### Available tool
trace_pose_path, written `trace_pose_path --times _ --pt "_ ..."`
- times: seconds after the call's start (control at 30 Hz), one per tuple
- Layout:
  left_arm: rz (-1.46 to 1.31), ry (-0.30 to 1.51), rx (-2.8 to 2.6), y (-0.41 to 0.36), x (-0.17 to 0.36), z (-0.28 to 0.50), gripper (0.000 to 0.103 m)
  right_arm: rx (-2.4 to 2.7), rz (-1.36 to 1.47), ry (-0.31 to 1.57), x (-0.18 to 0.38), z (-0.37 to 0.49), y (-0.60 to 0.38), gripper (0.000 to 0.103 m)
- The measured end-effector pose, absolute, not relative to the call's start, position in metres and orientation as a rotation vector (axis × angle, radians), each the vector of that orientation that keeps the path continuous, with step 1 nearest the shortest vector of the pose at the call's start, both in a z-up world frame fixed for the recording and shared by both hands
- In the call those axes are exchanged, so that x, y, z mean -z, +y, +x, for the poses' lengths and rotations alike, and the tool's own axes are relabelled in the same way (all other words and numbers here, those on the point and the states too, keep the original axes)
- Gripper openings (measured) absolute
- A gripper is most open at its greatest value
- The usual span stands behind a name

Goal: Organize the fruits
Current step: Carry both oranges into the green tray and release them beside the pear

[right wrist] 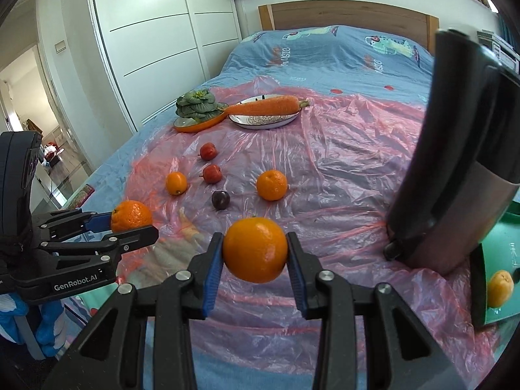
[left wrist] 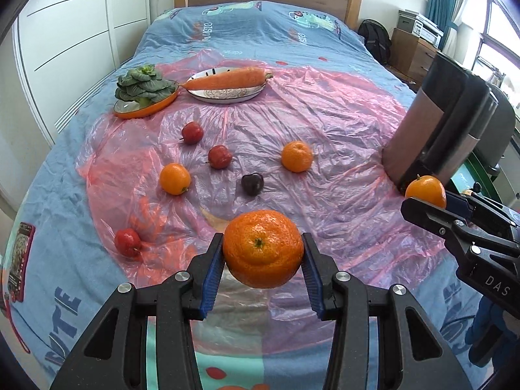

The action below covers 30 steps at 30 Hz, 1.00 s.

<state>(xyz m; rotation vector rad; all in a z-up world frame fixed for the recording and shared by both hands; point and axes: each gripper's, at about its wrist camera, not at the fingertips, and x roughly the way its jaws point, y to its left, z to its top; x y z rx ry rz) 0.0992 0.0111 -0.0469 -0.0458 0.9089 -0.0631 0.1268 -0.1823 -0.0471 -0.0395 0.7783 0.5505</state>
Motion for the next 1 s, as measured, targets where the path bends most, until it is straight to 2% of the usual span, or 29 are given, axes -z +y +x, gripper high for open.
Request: trace_pose_path --times 0.4,1.0 --pt "0.033 0.829 0.157 -0.045 -0.002 0.063 0.040 -0.407 0.017 0.691 0.005 0.078 -0.276 0.028" --pt "0.176 0.832 0.363 -0.169 -0.019 0.043 0.040 -0.189 0.122 0.676 0.013 0.042 -0.410 0.028"
